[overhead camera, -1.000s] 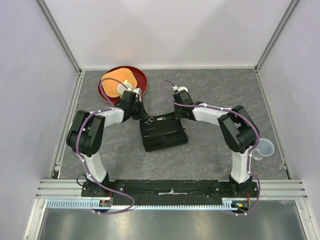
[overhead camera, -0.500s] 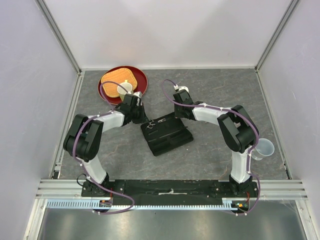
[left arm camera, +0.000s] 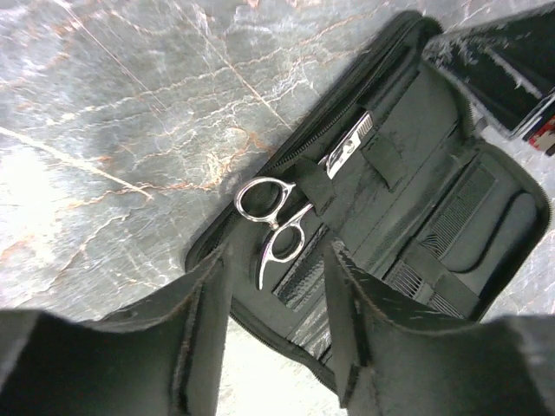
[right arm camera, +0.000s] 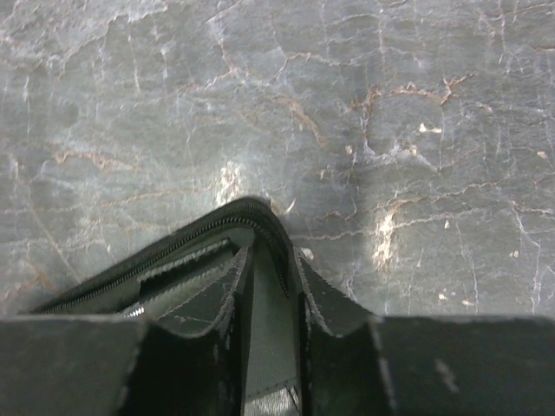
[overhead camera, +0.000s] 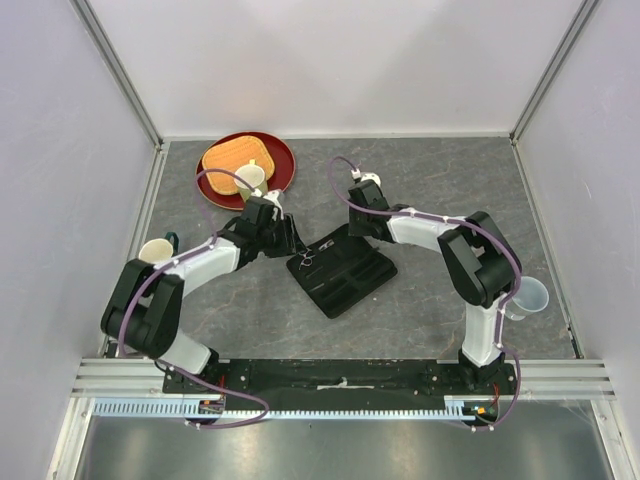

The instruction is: Sort the hair-cutting tools

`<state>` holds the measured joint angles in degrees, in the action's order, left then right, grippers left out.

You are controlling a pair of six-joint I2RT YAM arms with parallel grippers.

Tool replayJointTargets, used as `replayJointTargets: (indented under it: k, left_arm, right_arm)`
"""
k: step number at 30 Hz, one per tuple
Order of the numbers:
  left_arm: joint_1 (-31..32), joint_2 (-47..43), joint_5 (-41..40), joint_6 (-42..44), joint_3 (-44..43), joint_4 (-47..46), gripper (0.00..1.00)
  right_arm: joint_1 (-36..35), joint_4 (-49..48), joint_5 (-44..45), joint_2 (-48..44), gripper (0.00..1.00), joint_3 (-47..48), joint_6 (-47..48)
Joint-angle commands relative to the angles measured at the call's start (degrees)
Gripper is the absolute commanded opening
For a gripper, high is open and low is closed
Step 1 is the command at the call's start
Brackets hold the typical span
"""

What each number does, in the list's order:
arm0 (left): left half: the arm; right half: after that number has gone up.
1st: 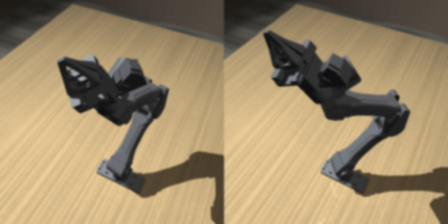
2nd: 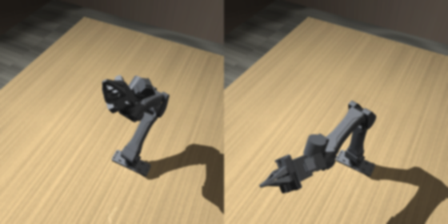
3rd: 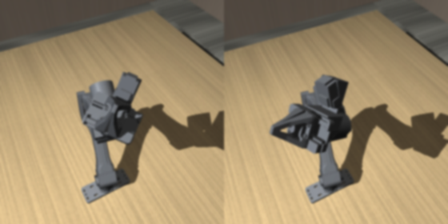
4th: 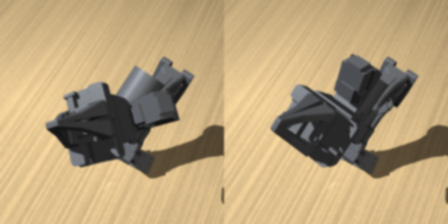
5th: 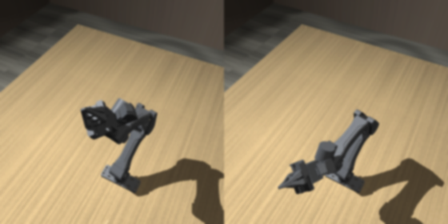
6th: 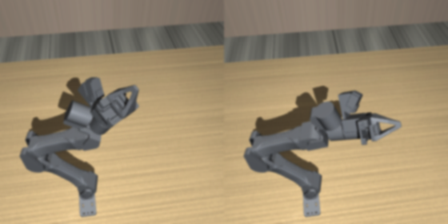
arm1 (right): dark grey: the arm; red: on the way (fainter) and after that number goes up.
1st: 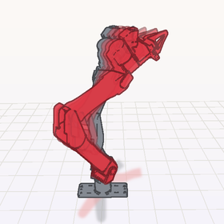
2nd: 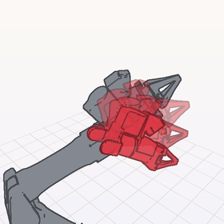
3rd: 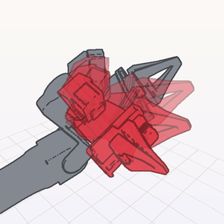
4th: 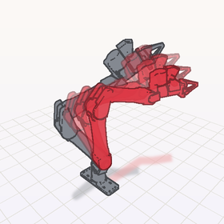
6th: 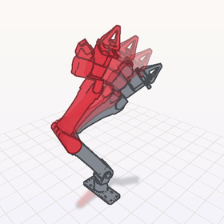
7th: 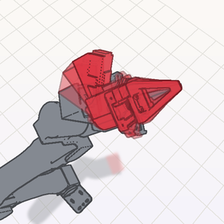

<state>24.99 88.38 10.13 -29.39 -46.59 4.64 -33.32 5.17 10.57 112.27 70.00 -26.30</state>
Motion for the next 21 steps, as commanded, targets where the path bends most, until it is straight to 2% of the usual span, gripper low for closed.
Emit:
replayJointTargets:
  k: [1, 4, 7, 8, 11, 15, 21]
  left_arm:
    - [0.1, -5.9, -3.3, -0.8, 1.3, 0.1, 0.56]
    - [0.1, -7.6, -5.2, -0.8, 2.6, 1.9, 0.56]
    - [0.1, -6.1, -6.4, -2.2, 4.0, 3.7, 0.52]
    - [0.1, -5.4, -6.0, -3.0, 4.2, 3.8, 0.52]
    - [0.1, -2.7, -4.2, -4.8, 4.8, 3.3, 0.49]
    - [0.1, -0.9, -5.0, -5.7, 4.9, 3.8, 0.47]
    - [0.1, 2.8, -6.8, -6.3, 3.5, 5.7, 0.43]
  right_arm:
    - [-0.7, 1.9, -2.8, -6.2, 0.32, -2.1, 0.6]
    - [-2.3, 2.2, -4.8, -8.8, 0.35, -2.1, 1.6]
    - [-5.3, 2.0, -8.2, -9.2, 0.28, -1.3, 1.6]
    - [-6.2, 2.0, -8.7, -8.8, 0.22, -0.7, 1.7]
    - [-10.2, 2.2, -10.0, -6.6, 0.11, 1.6, 1.3]
    - [-13.1, 1.9, -10.4, -2.7, 0.06, 3.5, -0.3]
    - [-13.7, 0.6, -13.5, 0.0, 0.03, 3.6, -1.2]
